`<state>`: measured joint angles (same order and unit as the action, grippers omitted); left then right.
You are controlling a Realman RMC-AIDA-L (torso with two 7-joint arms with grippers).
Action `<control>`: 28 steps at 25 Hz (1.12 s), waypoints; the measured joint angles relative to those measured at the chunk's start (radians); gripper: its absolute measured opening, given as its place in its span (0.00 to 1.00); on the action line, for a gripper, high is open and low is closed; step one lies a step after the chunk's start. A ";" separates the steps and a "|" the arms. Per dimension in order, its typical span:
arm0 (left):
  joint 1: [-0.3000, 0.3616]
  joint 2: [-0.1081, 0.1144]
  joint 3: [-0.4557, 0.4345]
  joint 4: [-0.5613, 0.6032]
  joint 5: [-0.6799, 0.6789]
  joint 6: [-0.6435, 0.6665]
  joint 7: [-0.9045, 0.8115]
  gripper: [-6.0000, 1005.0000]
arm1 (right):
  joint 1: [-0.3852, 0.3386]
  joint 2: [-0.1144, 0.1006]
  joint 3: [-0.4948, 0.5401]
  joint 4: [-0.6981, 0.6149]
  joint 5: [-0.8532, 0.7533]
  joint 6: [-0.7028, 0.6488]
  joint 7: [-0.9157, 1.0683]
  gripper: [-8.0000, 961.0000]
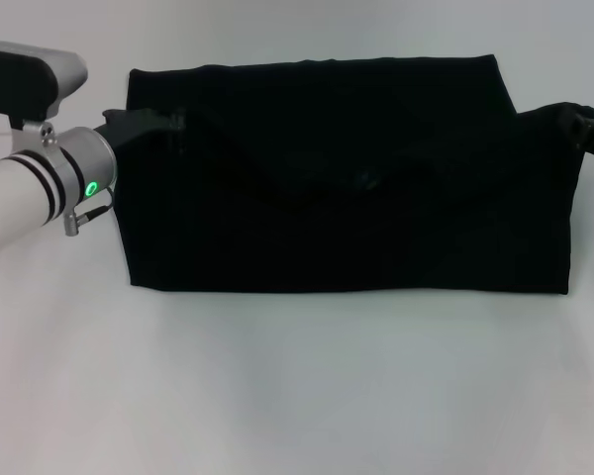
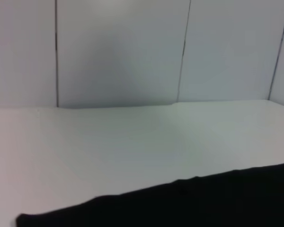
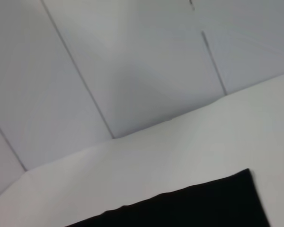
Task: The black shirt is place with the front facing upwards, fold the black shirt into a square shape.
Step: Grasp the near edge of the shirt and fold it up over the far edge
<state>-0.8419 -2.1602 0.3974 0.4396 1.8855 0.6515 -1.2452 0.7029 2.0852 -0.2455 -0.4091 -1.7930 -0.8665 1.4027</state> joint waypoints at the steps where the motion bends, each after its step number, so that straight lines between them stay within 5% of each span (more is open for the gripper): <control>1: -0.002 -0.001 0.000 0.000 -0.011 -0.009 0.016 0.03 | 0.003 0.000 0.000 0.003 0.003 0.011 -0.007 0.08; 28: -0.013 0.000 -0.003 0.003 -0.084 -0.121 0.149 0.08 | 0.040 0.002 -0.047 0.024 0.027 0.095 -0.142 0.13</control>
<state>-0.8547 -2.1600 0.3942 0.4424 1.8016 0.5308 -1.0959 0.7429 2.0873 -0.2928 -0.3855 -1.7656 -0.7717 1.2607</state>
